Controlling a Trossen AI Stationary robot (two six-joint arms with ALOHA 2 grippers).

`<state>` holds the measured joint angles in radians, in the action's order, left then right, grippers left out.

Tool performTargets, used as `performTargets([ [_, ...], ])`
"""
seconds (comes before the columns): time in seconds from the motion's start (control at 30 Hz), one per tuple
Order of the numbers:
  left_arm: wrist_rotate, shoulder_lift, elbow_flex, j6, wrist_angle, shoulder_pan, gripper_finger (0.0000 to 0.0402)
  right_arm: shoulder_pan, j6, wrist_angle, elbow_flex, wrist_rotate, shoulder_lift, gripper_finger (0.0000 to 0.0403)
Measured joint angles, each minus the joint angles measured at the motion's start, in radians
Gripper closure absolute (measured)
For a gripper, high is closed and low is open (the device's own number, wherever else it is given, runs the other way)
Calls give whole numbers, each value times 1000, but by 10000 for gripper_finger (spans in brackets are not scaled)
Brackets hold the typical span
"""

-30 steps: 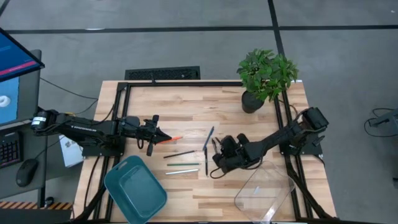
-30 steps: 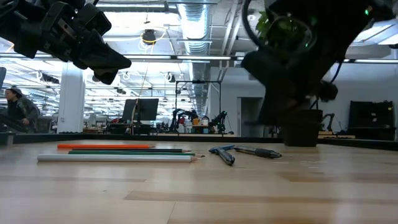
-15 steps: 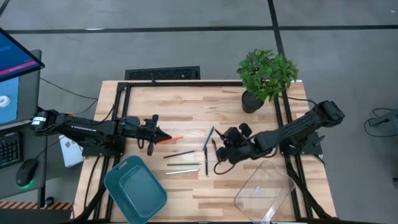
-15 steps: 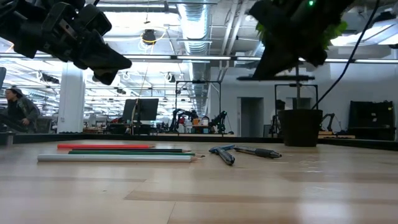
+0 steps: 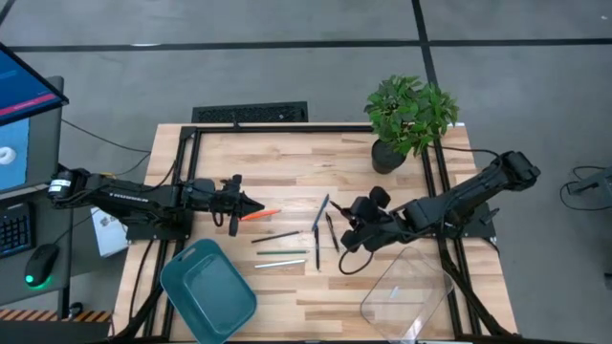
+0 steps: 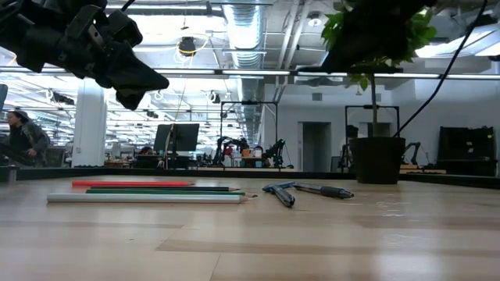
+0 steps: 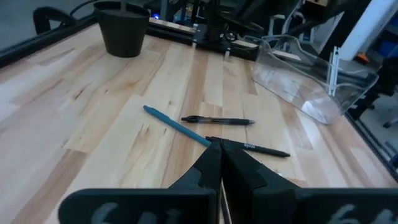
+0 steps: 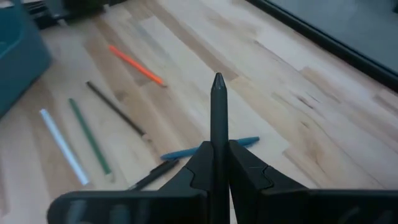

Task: Sort pens & pencils
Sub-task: Put the right black pen into the transparent bin

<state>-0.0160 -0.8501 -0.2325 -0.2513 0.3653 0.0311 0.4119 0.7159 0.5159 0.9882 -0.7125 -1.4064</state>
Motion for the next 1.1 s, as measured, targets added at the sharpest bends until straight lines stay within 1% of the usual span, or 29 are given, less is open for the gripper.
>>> performTargets([
  [0.23, 1, 0, 0, -61, 0, 0, 401, 67, -19, 0, 0, 55, 53, 351],
  [0.4, -6, 0, 0, -84, 0, 0, 401, 138, -92, 3, 0, 101, 81, 351],
  [0.57, -5, 0, 0, -147, 1, 0, 401, 214, -143, 22, 0, 136, 87, 350],
  [0.7, -9, 0, 0, -168, 1, 0, 401, 286, -168, 38, 0, 140, 84, 349],
  [0.93, -103, 0, 0, -160, 31, 0, 401, 428, -164, 75, 0, 143, 86, 349],
  [1.1, -160, 0, 0, -144, 97, 0, 401, 542, -83, 126, 0, 200, 86, 349],
])
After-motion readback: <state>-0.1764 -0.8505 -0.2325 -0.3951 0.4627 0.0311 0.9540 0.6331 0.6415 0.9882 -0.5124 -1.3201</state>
